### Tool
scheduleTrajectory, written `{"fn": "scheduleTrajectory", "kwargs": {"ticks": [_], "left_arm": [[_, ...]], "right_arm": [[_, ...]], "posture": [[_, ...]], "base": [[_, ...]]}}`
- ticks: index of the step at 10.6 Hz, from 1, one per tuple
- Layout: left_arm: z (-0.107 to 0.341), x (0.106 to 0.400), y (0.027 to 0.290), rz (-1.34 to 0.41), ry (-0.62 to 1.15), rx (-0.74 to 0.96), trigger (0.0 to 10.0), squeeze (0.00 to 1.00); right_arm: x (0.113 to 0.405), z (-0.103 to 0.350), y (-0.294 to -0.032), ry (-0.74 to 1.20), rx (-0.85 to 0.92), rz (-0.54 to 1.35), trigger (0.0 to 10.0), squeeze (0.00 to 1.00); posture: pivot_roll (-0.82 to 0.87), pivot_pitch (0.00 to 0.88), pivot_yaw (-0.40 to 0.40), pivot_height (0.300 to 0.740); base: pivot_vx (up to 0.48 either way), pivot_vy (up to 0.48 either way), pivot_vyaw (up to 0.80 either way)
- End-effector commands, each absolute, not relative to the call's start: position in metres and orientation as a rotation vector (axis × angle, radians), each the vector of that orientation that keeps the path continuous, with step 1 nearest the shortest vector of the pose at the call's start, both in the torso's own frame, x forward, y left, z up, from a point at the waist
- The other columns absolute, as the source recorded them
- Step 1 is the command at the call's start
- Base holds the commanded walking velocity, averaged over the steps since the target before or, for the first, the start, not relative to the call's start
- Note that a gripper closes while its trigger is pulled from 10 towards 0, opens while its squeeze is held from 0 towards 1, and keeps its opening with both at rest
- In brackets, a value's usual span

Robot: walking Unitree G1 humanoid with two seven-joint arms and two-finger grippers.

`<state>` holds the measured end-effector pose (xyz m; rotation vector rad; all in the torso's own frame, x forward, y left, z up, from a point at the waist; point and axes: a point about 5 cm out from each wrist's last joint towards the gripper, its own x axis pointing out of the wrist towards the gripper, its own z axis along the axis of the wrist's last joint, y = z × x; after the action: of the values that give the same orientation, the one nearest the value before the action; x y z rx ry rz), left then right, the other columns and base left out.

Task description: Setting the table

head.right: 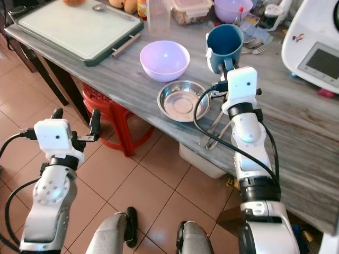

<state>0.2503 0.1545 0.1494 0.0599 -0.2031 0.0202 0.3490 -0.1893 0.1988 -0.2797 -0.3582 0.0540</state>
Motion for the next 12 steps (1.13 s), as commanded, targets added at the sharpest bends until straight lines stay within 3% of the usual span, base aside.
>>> {"fn": "scheduleTrajectory", "kwargs": {"ticks": [1, 5, 11, 12], "left_arm": [[0.15, 0.246, 0.154, 0.0, -0.192, 0.073, 10.0, 0.0], [0.154, 0.233, 0.162, -0.008, -0.165, 0.097, 10.0, 0.0], [0.155, 0.233, 0.162, -0.016, -0.144, 0.103, 10.0, 0.0], [0.155, 0.234, 0.16, -0.021, -0.141, 0.1, 10.0, 0.0]], "right_arm": [[0.352, 0.204, -0.193, -0.382, -0.257, 0.041, 10.0, 0.0], [0.363, 0.205, -0.188, -0.371, -0.184, 0.039, 10.0, 0.0], [0.365, 0.181, -0.181, -0.231, -0.132, 0.04, 10.0, 0.0], [0.366, 0.178, -0.184, -0.206, -0.128, 0.025, 10.0, 0.06]], "posture": [[0.08, 0.25, -0.004, 0.74], [0.14, 0.3, 0.025, 0.74], [0.13, 0.305, 0.03, 0.74], [0.13, 0.304, 0.03, 0.74]], "base": [[0.0, 0.0, 0.0], [0.0, 0.0, 0.0], [0.0, 0.0, 0.0], [0.0, 0.0, 0.0]]}}
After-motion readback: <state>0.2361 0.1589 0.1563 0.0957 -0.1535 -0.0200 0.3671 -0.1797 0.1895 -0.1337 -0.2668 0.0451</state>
